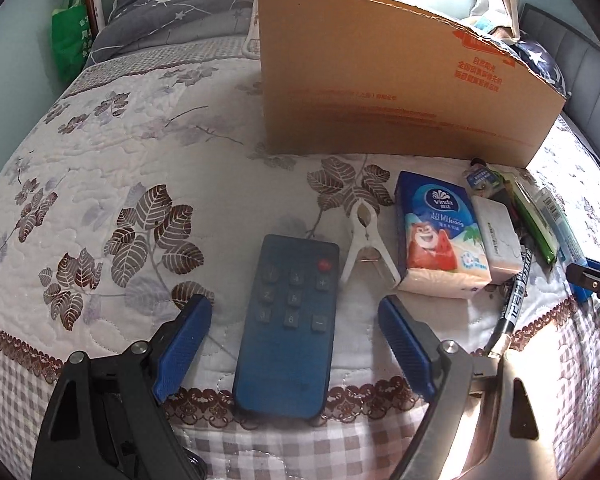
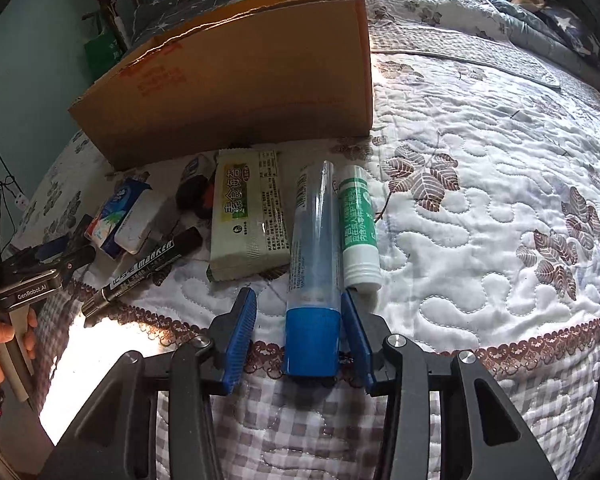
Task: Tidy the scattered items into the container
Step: 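Close the left gripper on the remote while the right gripper closes on the tube, then lift the remote with the left tool while the right tool lifts the tube toward the box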
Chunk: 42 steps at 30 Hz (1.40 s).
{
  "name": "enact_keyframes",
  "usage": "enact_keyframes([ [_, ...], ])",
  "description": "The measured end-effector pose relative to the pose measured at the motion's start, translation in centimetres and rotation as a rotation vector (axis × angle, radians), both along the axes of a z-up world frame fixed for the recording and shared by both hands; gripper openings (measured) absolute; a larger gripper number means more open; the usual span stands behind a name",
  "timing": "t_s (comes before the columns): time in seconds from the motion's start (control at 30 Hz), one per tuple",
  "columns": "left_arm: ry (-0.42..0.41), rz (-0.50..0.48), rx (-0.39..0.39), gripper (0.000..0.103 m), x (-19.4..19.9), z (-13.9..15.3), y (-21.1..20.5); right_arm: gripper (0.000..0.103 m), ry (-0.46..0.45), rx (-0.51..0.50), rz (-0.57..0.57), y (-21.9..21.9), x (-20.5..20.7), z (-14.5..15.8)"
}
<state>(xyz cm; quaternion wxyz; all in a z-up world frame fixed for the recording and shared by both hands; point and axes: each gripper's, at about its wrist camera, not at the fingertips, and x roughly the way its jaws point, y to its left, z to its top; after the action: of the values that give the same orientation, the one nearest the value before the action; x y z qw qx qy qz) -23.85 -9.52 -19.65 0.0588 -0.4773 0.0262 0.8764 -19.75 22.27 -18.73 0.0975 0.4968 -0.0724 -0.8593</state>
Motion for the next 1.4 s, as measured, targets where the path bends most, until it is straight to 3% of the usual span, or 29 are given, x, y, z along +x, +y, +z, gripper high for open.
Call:
enact_keyframes([
  [0.03,-0.002,-0.004,0.0,0.103,-0.2,0.0,-0.1,0.043,-0.001,0.008,0.003,-0.2,-0.4,-0.2],
  [0.17,-0.01,-0.023,-0.021,0.103,-0.8,-0.1,-0.2,0.041,-0.006,0.045,0.019,-0.8,-1.9,-0.3],
  [0.3,-0.016,-0.042,-0.053,0.103,-0.7,-0.1,0.2,0.028,-0.017,0.049,0.017,-0.3,-2.4,-0.4],
  [0.5,-0.01,-0.082,-0.066,0.103,-0.1,0.1,0.7,0.027,0.001,0.066,0.043,-0.3,-2.0,-0.4],
  [0.6,-0.007,-0.07,-0.018,0.103,0.1,0.4,0.1,0.027,0.023,0.101,0.062,-0.9,-1.6,-0.2],
  [0.93,0.043,-0.065,-0.011,0.103,2.5,2.0,-0.3,0.026,0.076,0.023,0.064,-0.3,-0.4,0.8],
  [1.0,0.024,-0.071,-0.047,0.103,2.8,1.9,-0.1,0.026,0.072,0.002,0.071,-0.4,-0.2,0.9],
  [1.07,-0.004,-0.076,-0.155,0.103,2.9,1.1,0.4,0.026,0.057,-0.015,0.075,-0.4,0.0,0.8],
  [1.13,0.003,-0.087,-0.186,0.103,3.3,0.8,0.6,0.026,0.045,-0.002,0.079,-0.6,0.1,0.6],
  [1.3,-0.021,-0.049,-0.062,0.103,3.4,0.6,-1.0,0.026,0.034,0.018,0.084,-0.8,0.4,0.3],
  [1.4,-0.02,-0.053,-0.064,0.103,3.5,0.5,-1.1,0.026,0.018,0.014,0.087,-0.8,0.1,-0.4],
])
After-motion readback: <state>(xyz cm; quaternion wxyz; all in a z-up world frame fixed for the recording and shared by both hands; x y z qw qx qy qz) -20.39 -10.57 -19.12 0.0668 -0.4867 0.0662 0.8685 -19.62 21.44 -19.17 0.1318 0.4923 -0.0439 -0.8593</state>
